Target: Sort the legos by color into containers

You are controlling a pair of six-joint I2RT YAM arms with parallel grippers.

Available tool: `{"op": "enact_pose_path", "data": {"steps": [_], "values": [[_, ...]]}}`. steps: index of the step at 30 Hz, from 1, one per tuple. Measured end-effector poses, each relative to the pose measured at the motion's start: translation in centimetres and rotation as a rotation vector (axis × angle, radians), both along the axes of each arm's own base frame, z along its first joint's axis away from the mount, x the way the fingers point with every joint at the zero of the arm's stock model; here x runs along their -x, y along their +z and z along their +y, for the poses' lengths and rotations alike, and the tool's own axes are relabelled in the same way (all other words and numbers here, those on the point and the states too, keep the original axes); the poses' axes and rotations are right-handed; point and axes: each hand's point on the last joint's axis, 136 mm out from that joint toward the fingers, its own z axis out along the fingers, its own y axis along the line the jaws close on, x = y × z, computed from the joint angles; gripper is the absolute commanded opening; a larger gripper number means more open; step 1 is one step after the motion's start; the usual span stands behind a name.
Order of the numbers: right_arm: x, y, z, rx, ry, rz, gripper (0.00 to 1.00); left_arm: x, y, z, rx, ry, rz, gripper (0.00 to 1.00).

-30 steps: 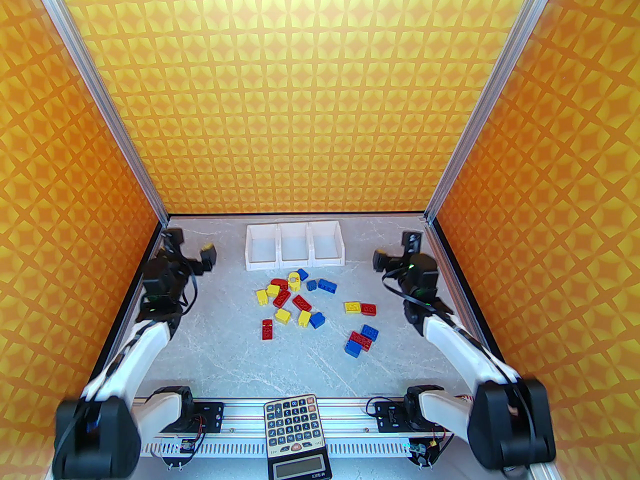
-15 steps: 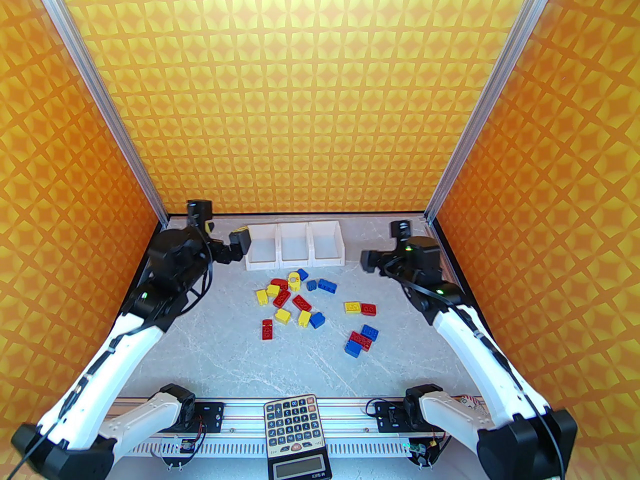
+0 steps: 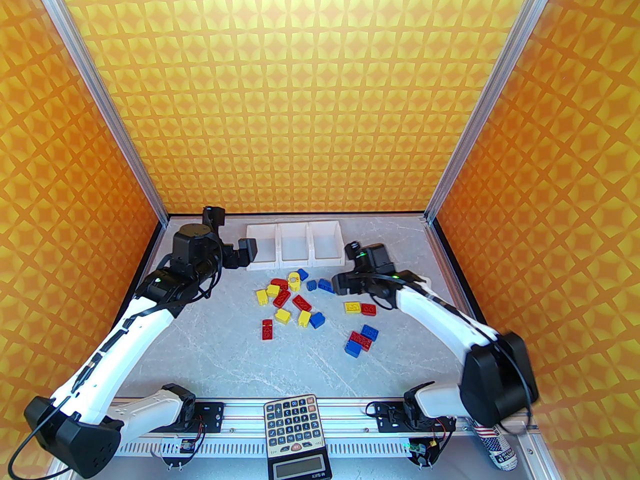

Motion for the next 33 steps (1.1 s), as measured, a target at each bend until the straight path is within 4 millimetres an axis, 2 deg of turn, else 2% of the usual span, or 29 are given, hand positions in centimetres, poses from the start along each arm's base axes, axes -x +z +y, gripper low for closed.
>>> {"op": "enact_pose_path", "data": {"steps": [3, 6, 10, 15, 22, 27, 33], "values": [[0.0, -2.5, 0.8, 0.031, 0.029, 0.056, 0.72, -0.2, -2.2, -0.2, 0.022, 0.034, 0.084, 0.99], [-0.5, -3.9, 1.1, 0.056, 0.040, 0.086, 0.68, 0.0, -4.1, -0.1, 0.035, 0.064, 0.154, 0.99], [-2.1, -4.7, 1.9, 0.082, 0.052, 0.089, 0.66, 0.5, -5.4, -0.6, 0.036, 0.070, 0.208, 0.99], [-3.0, -5.3, 2.5, 0.104, 0.062, 0.085, 0.66, 1.2, -6.6, -1.2, 0.025, 0.064, 0.260, 0.99], [-4.1, -6.2, 2.8, 0.137, 0.081, 0.085, 0.65, 1.9, -8.0, -1.9, -0.004, 0.045, 0.313, 0.99], [-4.7, -6.5, 2.9, 0.147, 0.083, 0.086, 0.62, 2.2, -8.0, -2.3, -0.012, 0.035, 0.325, 0.99], [-5.5, -6.8, 3.5, 0.146, 0.092, 0.089, 0.53, 2.4, -7.9, -2.8, -0.017, 0.019, 0.327, 0.99]]}}
